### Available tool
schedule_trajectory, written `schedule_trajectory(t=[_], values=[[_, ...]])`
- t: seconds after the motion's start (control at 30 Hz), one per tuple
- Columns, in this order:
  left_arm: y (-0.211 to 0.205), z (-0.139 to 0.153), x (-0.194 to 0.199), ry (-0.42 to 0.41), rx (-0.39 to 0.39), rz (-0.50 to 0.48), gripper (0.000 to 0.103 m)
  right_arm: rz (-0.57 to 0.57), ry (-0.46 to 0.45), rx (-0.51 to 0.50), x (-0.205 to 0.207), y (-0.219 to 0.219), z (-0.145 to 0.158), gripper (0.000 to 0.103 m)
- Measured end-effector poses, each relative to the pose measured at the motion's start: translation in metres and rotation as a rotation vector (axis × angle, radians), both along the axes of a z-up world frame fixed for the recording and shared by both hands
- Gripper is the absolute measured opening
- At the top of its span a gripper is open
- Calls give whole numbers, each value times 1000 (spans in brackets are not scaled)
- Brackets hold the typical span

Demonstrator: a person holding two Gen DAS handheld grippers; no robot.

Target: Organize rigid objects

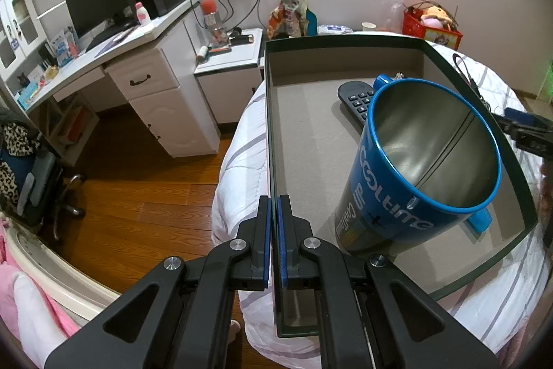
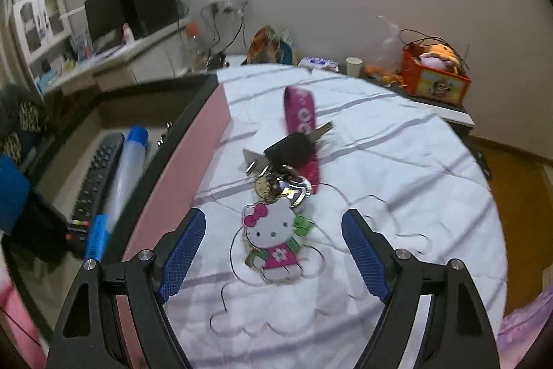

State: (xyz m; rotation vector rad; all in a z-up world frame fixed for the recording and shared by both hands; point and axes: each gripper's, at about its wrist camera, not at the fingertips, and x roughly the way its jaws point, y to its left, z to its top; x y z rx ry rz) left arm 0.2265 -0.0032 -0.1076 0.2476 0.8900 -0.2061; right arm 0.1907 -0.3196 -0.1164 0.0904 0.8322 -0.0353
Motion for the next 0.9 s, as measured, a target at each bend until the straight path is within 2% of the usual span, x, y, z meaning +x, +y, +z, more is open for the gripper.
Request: schedule_trajectory(t=[0.1, 0.17, 0.2, 0.23, 0.27, 0.3, 0.37, 0.57, 0.9], values=[[0, 0, 0, -1, 3, -1, 3, -15, 27, 35, 7, -5, -11, 82], [0, 0, 0, -1, 3, -1, 3, -8, 24, 56, 5, -10, -15, 75], [0, 0, 0, -1, 4, -1, 3, -22, 41, 44, 4, -12, -17, 54], [0, 0, 0, -2, 3, -1, 3, -36, 52, 25, 3, -14, -18, 41], [0, 0, 0, -2, 4, 0, 3, -43, 39, 25, -1, -16, -16, 34], [0, 0, 0, -2, 3, -1, 3, -35, 35, 50, -3, -19, -15, 19], [0, 0, 0, -1, 3, 0, 3, -27, 45, 62, -8, -21, -14, 11], [0, 0, 0, -1, 5, -1, 3, -41, 58, 94, -39, -27, -14, 8], [0, -1, -1, -2, 4, -4, 3, -86, 71, 147, -113, -46, -14, 9]])
